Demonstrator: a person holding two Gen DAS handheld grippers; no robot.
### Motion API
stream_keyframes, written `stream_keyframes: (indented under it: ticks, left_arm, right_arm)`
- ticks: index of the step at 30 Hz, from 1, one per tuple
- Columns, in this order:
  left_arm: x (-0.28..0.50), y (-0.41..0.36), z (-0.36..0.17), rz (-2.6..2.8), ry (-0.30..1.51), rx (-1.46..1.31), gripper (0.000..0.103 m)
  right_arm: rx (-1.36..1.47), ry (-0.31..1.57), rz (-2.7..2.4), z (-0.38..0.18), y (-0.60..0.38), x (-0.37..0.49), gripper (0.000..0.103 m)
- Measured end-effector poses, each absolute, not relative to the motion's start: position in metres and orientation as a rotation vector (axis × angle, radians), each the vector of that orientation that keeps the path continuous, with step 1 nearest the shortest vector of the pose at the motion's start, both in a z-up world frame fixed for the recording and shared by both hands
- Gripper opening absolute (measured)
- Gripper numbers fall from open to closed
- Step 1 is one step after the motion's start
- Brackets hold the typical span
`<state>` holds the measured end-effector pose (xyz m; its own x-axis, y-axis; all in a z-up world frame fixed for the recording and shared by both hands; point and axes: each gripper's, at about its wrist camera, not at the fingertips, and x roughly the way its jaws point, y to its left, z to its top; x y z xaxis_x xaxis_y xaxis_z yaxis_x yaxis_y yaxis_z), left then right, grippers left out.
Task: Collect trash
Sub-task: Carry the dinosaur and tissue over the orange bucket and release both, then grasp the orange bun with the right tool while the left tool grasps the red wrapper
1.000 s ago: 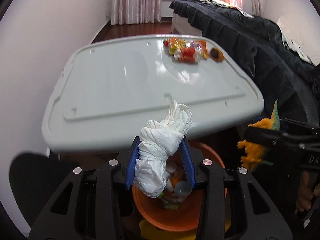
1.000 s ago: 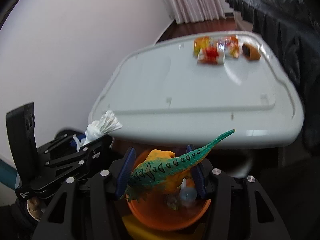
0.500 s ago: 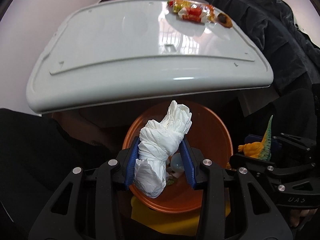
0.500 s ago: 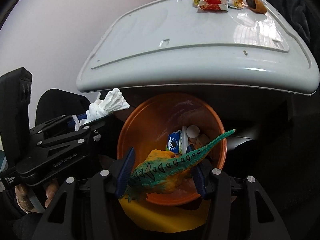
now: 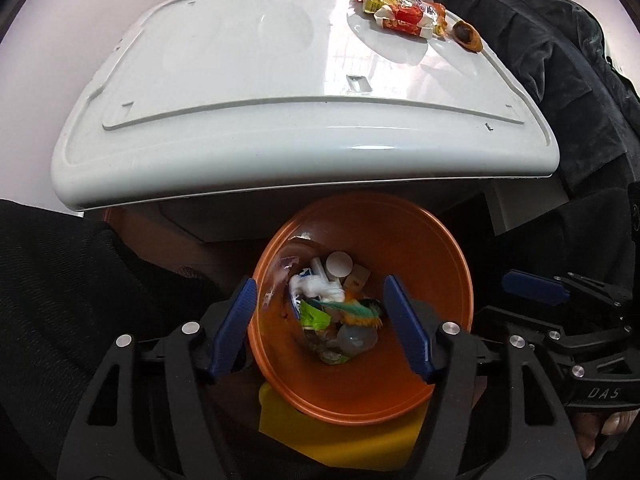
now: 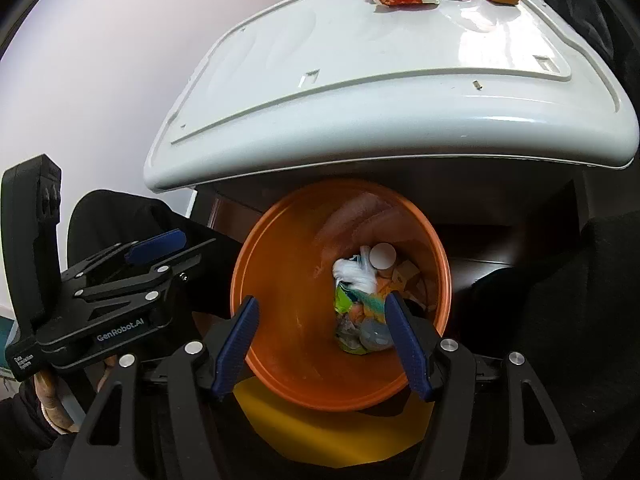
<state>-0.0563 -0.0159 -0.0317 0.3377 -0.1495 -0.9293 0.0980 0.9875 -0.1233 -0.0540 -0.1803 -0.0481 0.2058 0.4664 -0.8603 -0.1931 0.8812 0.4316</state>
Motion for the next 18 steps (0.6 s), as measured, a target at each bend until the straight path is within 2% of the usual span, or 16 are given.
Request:
stream_keyframes:
  ticks: [7,13,15,18]
  left_arm:
    - [-0.056,-0.015,-0.026,-0.165,1.203,-0.062,0.065]
    - [-0.043,-0.017,-0.001,-0.23,1.119,-0.083,0.065]
    - [-0.034,-0.021,0.011,-0.242,1.068,-0.07,0.07]
    - [-0.018,-0.027,0.023,-0.233,1.003,-0.057,0.076]
  right_arm:
    - [0.285,1.255,0.457,-0.035,-0.205,-0.051,0.064]
    - [0.258,1.128,0.38,0.004,-0.231,0.001,0.065]
    - [0.221,1.078,0.338,0.016,-0.241,0.025,0.07]
    - [0.19,1.028,0.268,0.027,-0.263,0.073,0.07]
